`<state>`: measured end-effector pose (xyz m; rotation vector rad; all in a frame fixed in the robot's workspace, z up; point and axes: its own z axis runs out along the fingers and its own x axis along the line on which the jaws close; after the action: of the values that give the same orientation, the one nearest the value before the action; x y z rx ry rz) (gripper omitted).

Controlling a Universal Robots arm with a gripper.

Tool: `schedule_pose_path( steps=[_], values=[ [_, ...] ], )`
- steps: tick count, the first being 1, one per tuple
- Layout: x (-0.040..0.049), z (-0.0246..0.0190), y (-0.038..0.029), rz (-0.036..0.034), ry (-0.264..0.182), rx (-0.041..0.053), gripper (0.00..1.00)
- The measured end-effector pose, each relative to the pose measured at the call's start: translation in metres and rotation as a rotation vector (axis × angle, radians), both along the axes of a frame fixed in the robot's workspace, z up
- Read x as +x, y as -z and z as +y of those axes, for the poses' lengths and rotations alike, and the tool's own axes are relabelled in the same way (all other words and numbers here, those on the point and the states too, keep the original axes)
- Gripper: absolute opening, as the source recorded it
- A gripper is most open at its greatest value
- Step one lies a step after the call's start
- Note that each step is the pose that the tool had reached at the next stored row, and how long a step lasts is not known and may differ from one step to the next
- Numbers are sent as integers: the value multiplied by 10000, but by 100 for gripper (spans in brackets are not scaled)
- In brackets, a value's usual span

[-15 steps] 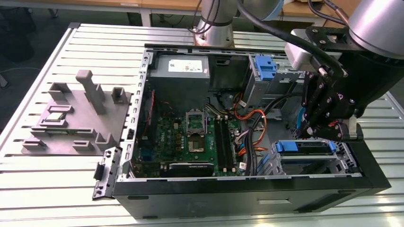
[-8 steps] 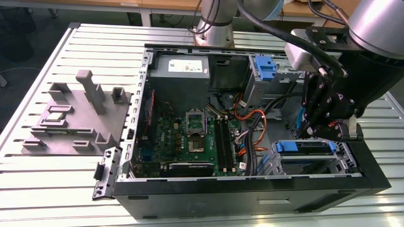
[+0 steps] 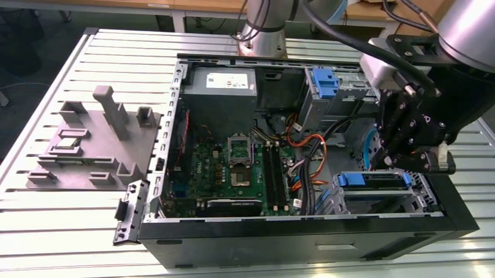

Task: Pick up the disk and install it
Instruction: 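Insert the first disk wire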

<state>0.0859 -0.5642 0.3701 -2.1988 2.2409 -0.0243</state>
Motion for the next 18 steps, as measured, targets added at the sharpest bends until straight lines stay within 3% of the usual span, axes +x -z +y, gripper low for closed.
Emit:
schedule_pose_path(
  steps=[6,14,18],
  values=[
    [3,0,0,-155,-738,-2,10],
    [138,51,4,-153,-749,-135,10],
    [150,61,5,-150,-752,-213,10]
  ],
)
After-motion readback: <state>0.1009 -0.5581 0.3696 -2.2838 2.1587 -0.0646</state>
